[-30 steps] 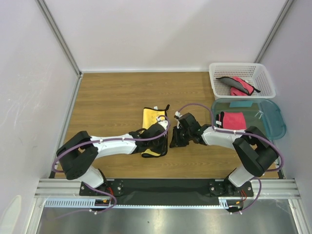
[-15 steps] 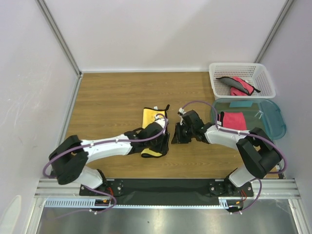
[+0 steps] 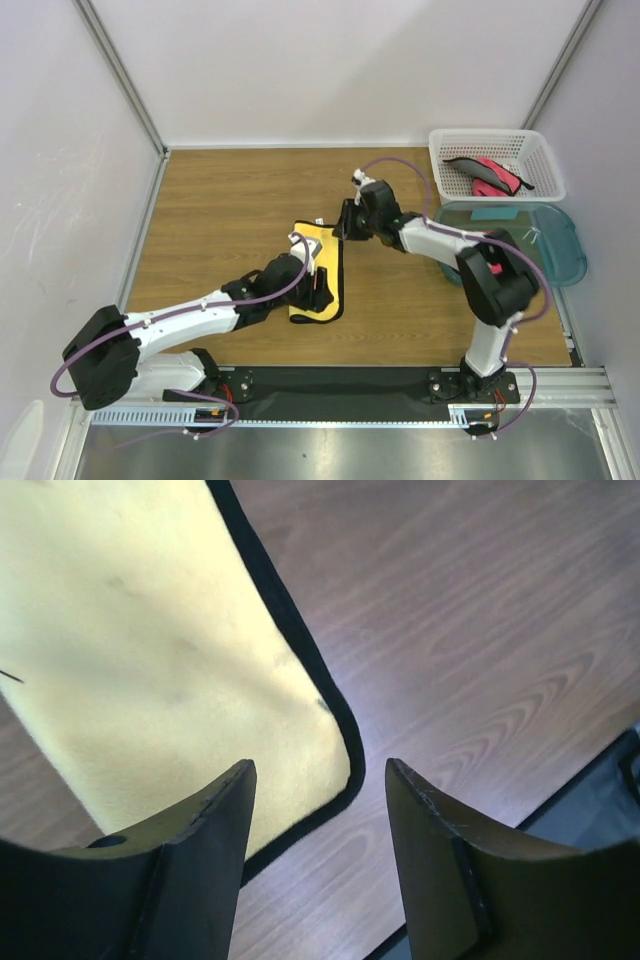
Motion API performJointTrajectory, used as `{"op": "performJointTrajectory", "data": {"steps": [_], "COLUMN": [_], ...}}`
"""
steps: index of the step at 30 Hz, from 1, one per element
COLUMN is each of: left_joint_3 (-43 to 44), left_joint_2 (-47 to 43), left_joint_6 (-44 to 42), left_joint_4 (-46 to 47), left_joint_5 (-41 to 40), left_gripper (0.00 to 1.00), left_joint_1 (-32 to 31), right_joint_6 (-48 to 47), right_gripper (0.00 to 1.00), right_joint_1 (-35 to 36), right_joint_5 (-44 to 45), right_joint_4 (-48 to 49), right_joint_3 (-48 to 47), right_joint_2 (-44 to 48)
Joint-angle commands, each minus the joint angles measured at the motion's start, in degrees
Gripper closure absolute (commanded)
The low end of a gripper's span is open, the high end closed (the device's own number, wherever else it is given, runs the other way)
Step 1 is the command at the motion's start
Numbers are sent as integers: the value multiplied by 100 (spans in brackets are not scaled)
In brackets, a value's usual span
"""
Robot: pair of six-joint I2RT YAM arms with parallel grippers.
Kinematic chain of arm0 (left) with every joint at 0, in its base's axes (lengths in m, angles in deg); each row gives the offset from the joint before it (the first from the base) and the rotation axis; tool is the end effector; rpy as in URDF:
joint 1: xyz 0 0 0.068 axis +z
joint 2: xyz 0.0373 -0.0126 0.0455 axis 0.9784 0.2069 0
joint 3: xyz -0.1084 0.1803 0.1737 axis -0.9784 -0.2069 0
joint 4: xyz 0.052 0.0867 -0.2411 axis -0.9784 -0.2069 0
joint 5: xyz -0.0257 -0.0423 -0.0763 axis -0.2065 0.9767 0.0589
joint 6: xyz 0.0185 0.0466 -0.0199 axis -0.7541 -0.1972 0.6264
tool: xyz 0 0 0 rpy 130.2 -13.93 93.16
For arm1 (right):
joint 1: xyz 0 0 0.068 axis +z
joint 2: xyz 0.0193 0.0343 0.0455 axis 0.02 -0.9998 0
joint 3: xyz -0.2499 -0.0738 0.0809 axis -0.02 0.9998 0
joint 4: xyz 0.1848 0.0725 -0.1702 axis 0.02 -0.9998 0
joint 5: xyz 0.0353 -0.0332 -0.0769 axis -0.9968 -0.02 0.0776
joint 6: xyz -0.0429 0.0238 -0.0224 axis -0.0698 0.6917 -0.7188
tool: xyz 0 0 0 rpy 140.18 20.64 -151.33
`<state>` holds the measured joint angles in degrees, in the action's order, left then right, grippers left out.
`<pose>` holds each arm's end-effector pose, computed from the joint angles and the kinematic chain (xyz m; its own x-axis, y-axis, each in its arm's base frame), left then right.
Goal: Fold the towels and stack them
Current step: Fold the towel
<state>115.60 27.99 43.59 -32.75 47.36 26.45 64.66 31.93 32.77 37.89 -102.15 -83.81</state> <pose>0.1568 -0.1941 0.2079 -0.7095 0.0937 -0.6985 0.4571 0.8155 -0.3550 0.3223 0.2181 0.2017 -0.7673 0.0463 -0.6396 -0.3441 0.8119 0.4716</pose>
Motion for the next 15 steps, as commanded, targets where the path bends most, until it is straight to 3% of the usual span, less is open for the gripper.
{"op": "performJointTrajectory", "data": {"steps": [1, 9, 15], "left_joint_3": [-399, -1067, -1050], "left_joint_2": [-250, -540, -321], "left_joint_6": [-93, -488, -655], "left_joint_4": [968, 1689, 1787], "left_joint_5": [472, 640, 746], "left_gripper": [41, 43, 42], "left_joint_1": [-6, -42, -94], "right_joint_6": [-221, -441, -441], "right_gripper": [62, 55, 54], "right_joint_1": [-91, -118, -126], "right_joint_5": [335, 1390, 1645], "right_joint_4": [327, -384, -640], "right_joint_3": [-756, -2153, -2480], "right_joint_2": [-741, -1656, -1973]}}
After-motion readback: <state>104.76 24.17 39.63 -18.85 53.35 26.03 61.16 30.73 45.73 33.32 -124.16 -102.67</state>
